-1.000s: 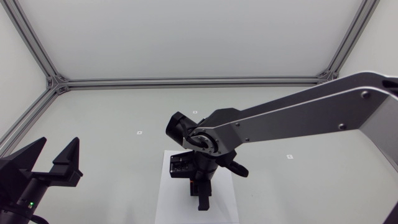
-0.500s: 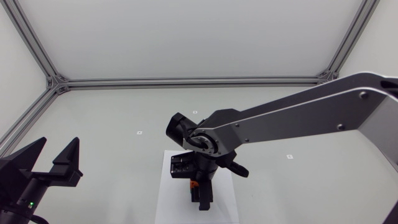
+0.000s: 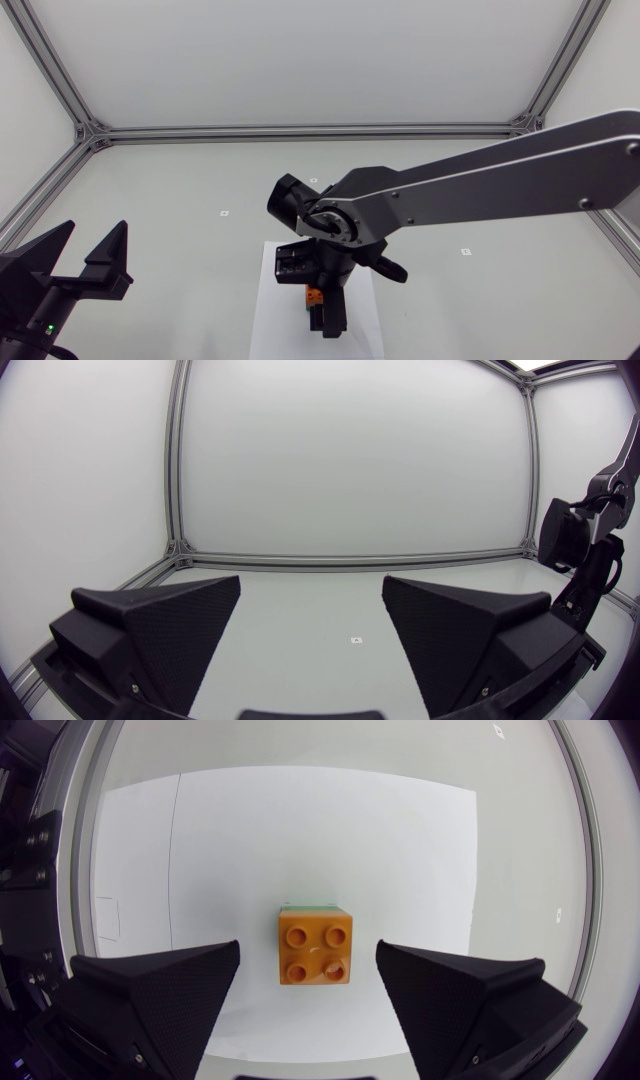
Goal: Pick up the orange 2x2 brick with the right arm and stack it on top of the green 2x2 brick in the center
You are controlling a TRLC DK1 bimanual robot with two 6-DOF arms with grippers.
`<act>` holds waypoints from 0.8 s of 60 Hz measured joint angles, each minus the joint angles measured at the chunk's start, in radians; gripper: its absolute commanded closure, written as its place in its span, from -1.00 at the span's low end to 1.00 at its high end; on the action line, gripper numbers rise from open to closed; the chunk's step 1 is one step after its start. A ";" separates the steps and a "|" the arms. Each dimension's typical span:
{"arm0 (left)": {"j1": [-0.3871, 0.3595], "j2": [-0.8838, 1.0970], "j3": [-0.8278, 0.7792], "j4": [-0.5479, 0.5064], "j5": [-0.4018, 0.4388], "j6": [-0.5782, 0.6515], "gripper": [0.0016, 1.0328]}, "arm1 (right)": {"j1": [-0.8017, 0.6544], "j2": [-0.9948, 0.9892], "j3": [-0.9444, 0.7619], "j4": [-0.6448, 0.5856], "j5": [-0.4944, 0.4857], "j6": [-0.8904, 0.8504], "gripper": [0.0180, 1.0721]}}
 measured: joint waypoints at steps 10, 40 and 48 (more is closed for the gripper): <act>0.000 0.000 0.000 0.000 0.000 0.000 -0.92 | 0.000 -0.073 0.000 -0.054 0.007 0.000 -0.91; 0.000 0.000 0.000 0.000 0.000 0.000 -0.92 | -0.204 -0.521 -0.020 -0.117 -0.005 0.096 -0.91; 0.000 0.000 0.000 0.000 0.000 0.000 -0.92 | -0.330 -0.670 -0.101 -0.005 0.001 0.136 -0.91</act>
